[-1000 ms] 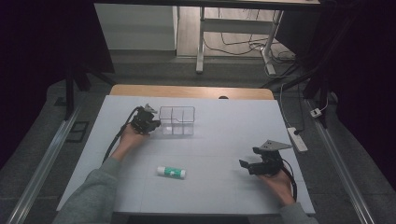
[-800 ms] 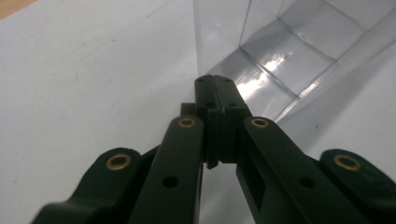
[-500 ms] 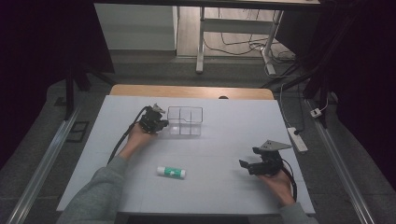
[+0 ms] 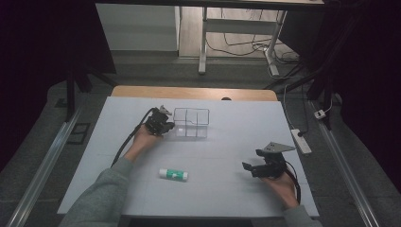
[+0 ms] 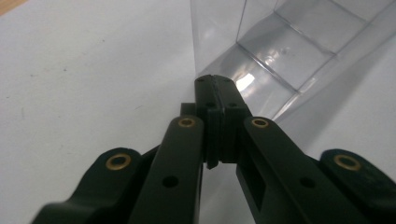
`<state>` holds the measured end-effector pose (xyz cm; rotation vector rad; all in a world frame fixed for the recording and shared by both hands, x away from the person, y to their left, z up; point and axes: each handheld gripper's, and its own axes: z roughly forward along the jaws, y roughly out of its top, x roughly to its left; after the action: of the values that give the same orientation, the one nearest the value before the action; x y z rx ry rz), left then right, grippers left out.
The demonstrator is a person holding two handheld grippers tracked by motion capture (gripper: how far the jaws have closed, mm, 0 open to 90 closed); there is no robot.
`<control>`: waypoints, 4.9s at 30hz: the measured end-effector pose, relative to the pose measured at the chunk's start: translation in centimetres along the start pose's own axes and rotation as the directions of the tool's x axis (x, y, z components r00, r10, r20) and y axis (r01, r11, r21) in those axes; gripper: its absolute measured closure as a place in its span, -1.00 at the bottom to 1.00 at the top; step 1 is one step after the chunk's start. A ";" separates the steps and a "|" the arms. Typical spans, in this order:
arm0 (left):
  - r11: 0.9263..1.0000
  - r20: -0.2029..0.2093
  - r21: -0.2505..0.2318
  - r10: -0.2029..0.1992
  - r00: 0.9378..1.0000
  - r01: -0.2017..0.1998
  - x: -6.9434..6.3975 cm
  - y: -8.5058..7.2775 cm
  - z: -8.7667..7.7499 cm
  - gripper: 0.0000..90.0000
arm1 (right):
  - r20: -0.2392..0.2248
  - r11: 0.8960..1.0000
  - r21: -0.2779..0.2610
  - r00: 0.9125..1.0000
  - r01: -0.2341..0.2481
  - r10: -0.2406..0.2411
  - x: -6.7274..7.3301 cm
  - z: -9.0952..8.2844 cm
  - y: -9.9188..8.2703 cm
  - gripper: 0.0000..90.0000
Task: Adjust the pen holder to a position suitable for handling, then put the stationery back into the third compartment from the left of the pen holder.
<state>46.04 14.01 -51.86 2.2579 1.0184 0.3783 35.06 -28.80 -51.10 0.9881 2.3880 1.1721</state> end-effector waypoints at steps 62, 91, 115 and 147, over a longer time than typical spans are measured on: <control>0.949 0.249 -0.061 0.314 0.916 -0.309 -3.2 -2.9 -11.5 -0.29 | -0.015 0.999 -0.049 1.000 0.016 -0.017 0.6 -1.1 0.3 -0.63; 0.819 0.438 -0.016 0.521 0.732 -0.573 -6.2 -3.6 -11.2 -0.33 | -0.024 0.999 -0.033 1.000 0.011 -0.012 0.4 -0.8 0.2 -0.63; 0.728 0.493 0.080 0.565 0.661 -0.681 -8.3 -4.0 -8.6 -0.32 | -0.044 0.999 -0.045 0.999 0.000 -0.002 0.4 -0.7 0.2 -0.63; 0.608 0.479 0.201 0.623 0.619 -0.768 -9.7 -4.3 -5.7 0.43 | -0.045 0.999 -0.048 0.999 0.006 -0.008 0.5 -0.9 0.2 -0.63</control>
<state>34.38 11.30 -50.27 2.9006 -0.0854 0.0471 34.25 -28.90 -50.37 0.9472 2.3847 1.2554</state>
